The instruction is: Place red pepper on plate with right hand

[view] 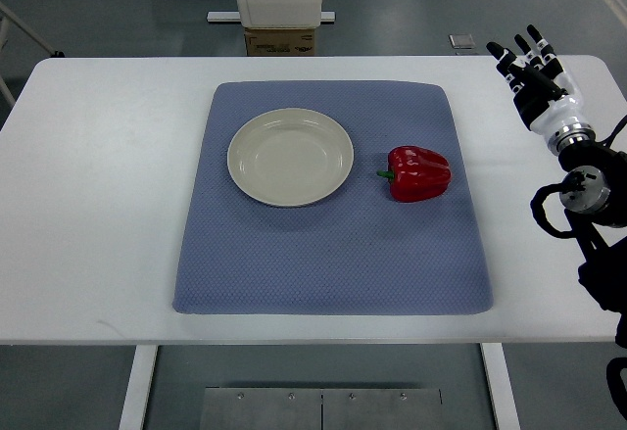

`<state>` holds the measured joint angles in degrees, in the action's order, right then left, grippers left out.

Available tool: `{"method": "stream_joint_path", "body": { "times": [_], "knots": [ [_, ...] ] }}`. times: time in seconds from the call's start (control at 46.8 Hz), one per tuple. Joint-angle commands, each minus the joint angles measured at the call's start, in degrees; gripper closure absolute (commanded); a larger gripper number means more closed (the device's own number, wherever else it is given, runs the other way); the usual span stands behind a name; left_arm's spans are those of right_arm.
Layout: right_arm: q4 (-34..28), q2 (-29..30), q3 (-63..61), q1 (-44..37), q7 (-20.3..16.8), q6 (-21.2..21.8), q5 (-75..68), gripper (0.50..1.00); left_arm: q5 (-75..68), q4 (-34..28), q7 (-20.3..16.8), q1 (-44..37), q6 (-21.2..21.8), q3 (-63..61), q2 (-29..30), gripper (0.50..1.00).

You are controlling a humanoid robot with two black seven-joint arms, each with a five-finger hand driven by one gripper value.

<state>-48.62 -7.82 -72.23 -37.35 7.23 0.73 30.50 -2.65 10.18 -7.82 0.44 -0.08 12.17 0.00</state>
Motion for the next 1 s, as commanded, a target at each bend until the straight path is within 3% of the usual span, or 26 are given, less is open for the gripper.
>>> {"method": "stream_joint_path", "body": {
  "times": [0.0,0.983],
  "knots": [
    [-0.07,0.09,0.07,0.08,0.07,0.06,0.0,0.5,-0.07,0.02,0.0,0.0,0.0,-0.04,0.0,0.5],
    [0.01,0.09,3.85,0.08,0.07,0.24,-0.26,0.5,0.01,-0.07,0.0,0.0,0.61,0.04,0.0,0.5]
  ]
}}
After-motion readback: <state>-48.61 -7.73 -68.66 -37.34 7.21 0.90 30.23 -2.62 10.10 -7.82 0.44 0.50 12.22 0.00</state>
